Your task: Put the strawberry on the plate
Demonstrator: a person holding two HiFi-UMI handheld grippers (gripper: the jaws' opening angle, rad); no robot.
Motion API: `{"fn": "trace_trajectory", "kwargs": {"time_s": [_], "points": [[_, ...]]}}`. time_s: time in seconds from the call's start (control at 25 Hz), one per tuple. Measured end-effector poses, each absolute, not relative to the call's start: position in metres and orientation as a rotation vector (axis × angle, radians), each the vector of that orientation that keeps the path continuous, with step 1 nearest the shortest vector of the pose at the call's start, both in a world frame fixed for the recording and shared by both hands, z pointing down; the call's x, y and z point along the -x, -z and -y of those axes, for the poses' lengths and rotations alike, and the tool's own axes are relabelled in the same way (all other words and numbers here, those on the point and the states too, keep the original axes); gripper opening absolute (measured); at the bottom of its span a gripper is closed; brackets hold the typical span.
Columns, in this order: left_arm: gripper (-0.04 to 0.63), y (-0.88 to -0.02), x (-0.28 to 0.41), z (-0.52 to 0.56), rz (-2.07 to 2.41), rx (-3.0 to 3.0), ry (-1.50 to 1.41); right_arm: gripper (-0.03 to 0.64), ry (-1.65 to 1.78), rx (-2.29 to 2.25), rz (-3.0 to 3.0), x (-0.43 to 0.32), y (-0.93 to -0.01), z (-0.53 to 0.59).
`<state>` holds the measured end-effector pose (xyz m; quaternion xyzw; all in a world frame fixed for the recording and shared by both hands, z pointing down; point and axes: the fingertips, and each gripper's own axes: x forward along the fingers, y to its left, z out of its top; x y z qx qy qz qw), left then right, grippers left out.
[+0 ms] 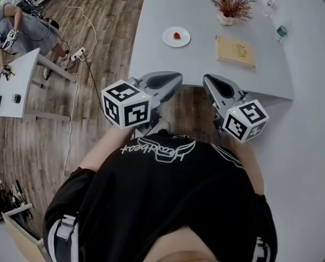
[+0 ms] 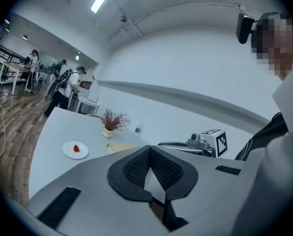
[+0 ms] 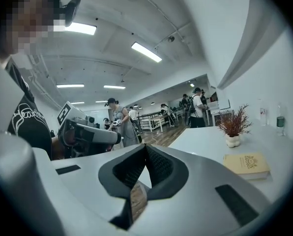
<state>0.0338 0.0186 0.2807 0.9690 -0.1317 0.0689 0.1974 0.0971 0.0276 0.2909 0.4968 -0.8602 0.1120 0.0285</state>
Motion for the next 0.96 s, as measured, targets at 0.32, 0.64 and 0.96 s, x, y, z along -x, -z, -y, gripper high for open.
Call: {"fn": "trace_trajectory", "kwargs": {"time_s": [0.32, 0.64, 0.96], "points": [[0.006, -0.277, -0.035, -0.028, 0.369, -2.708, -0.195, 0.008, -0.335, -1.525, 2.663, -0.097, -0.284, -0.036], [0.006, -0.279, -0.035, -0.040, 0.374, -2.687, -0.191, 0.008, -0.336, -1.509, 2.659, -0.097, -0.283, -0.049], [0.006, -0.281, -0.039, -0.058, 0.379, -2.684, -0.188, 0.008, -0.322, -1.512, 2.660, -0.102, -0.283, -0.069]]}}
